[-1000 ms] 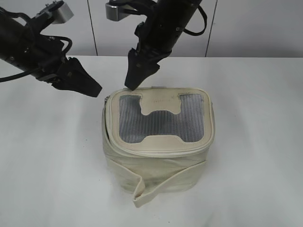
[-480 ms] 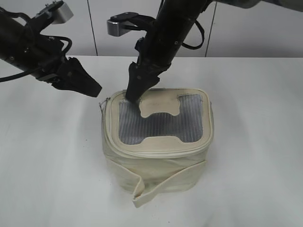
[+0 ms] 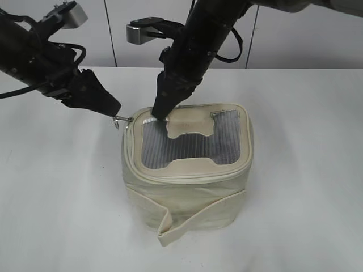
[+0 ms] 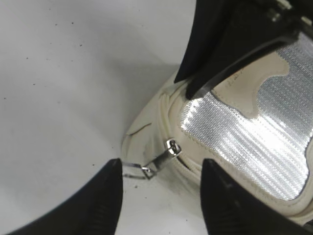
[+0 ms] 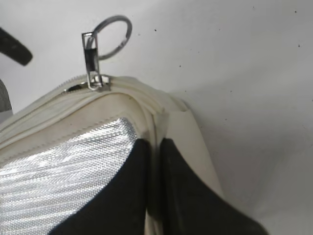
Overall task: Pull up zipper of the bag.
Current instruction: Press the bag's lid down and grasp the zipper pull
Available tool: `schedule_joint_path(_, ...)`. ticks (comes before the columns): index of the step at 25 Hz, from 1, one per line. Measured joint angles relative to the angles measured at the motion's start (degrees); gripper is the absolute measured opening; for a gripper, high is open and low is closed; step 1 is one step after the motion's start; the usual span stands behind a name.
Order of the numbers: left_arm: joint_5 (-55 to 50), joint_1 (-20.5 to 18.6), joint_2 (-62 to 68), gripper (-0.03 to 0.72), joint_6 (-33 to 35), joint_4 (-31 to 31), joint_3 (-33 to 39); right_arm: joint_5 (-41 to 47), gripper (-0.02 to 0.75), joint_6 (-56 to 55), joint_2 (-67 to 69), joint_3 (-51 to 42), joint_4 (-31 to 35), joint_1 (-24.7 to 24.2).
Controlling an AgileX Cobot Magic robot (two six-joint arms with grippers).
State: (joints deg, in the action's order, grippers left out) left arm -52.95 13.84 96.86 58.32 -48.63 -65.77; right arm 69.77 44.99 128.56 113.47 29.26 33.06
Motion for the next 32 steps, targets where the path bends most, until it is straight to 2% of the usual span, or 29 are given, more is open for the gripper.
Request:
schedule_joint_path(6, 1.13, 0.0, 0.0, 0.404, -0.1, 8.93, 0.0, 0.0, 0.045, -0.38, -0.29, 0.0, -0.27, 0.06)
schedule_joint_path(10, 3.97, 0.0, 0.08, 0.407, -0.1, 10.32, 0.0, 0.0, 0.045, -0.84, -0.74, -0.2, -0.7, 0.06)
schedule_joint_path(13, 5.16, 0.0, 1.26, 0.439, -0.02, 12.3, -0.05, 0.0, 0.045, -0.84, -1.03, -0.39, -0.96, 0.11)
schedule_joint_path(21, 2.02, 2.19, 3.58, 0.477, 2.0, 13.02, -0.05, 0.0, 0.043, -0.9, -1.1, -0.39, -1.55, 0.11)
schedule_joint_path(32, -1.46, 2.19, 3.58, 0.51, 2.29, 12.71, -0.05, 0.0, 0.043, -1.0, -1.26, -0.39, -2.3, 0.28)
